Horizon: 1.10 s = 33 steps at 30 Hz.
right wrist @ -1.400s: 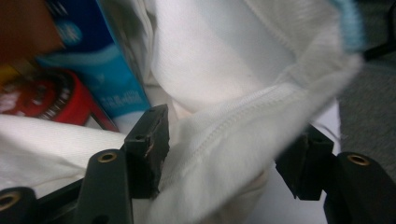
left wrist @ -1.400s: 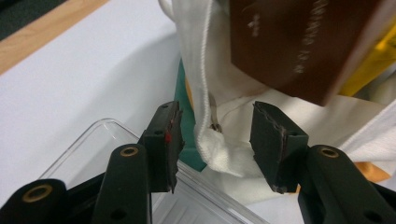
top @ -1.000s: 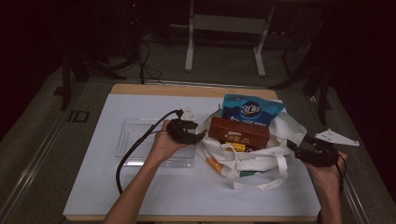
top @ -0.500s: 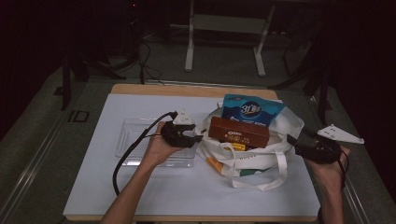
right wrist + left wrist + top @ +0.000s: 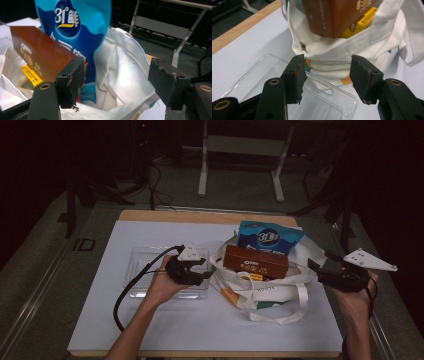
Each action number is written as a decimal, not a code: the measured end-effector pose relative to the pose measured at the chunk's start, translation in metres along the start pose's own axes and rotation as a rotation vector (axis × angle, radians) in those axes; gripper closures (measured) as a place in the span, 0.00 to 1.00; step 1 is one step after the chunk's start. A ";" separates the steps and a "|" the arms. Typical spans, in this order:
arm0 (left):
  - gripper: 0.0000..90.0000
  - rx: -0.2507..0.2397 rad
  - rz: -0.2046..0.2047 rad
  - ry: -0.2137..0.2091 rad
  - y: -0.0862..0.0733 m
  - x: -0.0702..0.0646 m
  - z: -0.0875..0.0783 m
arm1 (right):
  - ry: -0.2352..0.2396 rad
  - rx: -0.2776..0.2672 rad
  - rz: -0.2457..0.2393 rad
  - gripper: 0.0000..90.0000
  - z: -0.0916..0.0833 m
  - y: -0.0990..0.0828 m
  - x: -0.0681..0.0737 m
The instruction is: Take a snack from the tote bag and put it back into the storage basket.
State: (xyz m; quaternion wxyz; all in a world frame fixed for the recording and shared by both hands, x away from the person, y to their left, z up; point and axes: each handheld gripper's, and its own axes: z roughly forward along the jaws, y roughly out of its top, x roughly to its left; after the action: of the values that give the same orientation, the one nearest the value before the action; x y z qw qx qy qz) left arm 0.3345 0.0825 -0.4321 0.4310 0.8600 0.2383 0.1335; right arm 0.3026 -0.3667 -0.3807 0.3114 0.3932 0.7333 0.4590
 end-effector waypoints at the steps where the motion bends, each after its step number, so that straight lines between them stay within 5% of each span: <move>1: 0.52 0.001 0.006 -0.001 -0.001 -0.001 -0.001 | 0.017 0.013 -0.015 0.34 0.002 0.001 0.001; 6: 0.52 -0.007 0.014 -0.006 -0.006 -0.007 -0.006 | 0.072 0.070 -0.056 0.35 0.012 0.004 0.006; 21: 0.51 -0.004 0.034 -0.008 -0.033 -0.031 -0.028 | 0.169 0.132 -0.122 0.39 0.030 0.008 0.014; 33: 0.51 -0.001 0.000 -0.027 -0.061 -0.041 -0.033 | 0.245 0.187 -0.174 0.35 0.043 0.011 0.020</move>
State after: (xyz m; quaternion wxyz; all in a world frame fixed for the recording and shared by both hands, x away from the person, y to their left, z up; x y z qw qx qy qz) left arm 0.2678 0.1146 -0.4626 0.4347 0.8614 0.2326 0.1221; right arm 0.3309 -0.3284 -0.3894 0.2203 0.2966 0.8366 0.4046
